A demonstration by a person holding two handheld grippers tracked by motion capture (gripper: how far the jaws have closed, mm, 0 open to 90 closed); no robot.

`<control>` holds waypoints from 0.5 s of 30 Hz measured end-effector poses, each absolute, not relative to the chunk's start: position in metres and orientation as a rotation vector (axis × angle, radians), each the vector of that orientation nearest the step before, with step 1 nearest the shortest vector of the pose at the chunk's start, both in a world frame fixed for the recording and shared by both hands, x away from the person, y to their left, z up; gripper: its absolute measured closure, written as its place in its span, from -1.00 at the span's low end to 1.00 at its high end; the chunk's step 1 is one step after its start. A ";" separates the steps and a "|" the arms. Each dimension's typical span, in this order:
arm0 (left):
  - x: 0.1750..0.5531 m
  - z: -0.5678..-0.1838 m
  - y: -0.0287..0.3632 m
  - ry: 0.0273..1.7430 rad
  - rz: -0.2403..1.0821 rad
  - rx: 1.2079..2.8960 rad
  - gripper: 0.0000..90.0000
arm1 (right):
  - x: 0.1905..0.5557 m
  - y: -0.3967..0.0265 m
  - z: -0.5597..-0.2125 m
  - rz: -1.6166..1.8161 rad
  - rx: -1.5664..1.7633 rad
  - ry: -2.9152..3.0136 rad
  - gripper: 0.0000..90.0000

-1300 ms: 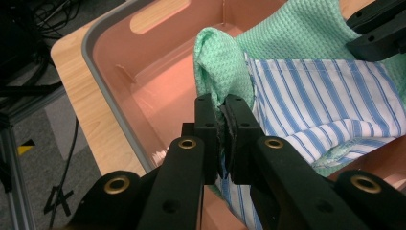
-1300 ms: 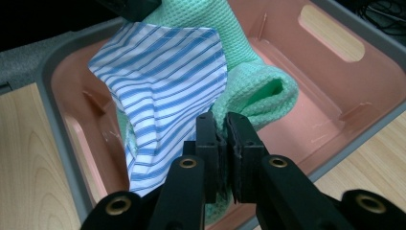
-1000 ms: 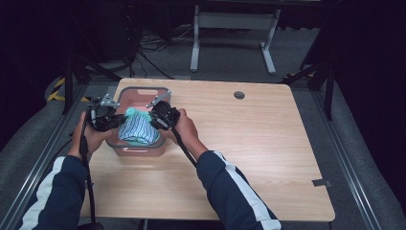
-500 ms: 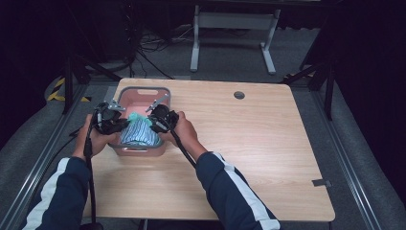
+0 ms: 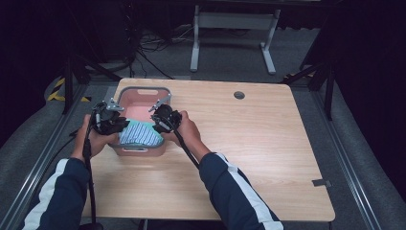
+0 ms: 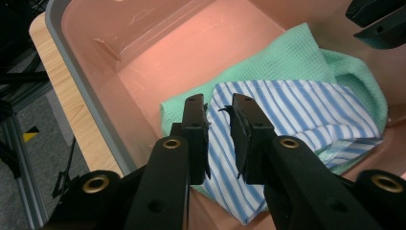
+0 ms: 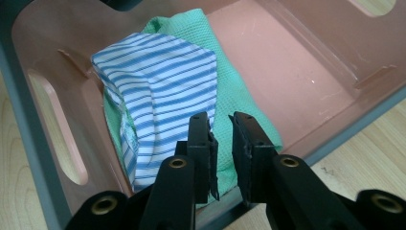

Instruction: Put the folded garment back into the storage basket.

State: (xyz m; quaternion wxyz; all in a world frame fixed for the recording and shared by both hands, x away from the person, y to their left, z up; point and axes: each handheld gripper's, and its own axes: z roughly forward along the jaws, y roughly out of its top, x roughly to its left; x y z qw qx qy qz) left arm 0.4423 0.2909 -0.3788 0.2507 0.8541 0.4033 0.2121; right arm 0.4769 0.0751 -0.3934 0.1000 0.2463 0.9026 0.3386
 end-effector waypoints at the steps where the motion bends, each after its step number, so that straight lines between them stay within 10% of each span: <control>1: 0.442 -0.379 0.290 1.092 0.588 2.323 0.71 | 0.477 0.074 -0.393 1.001 0.731 2.661 0.71; 15: 0.428 -0.364 0.274 1.021 0.615 2.274 0.66 | 0.468 0.057 -0.378 1.022 0.696 2.620 0.56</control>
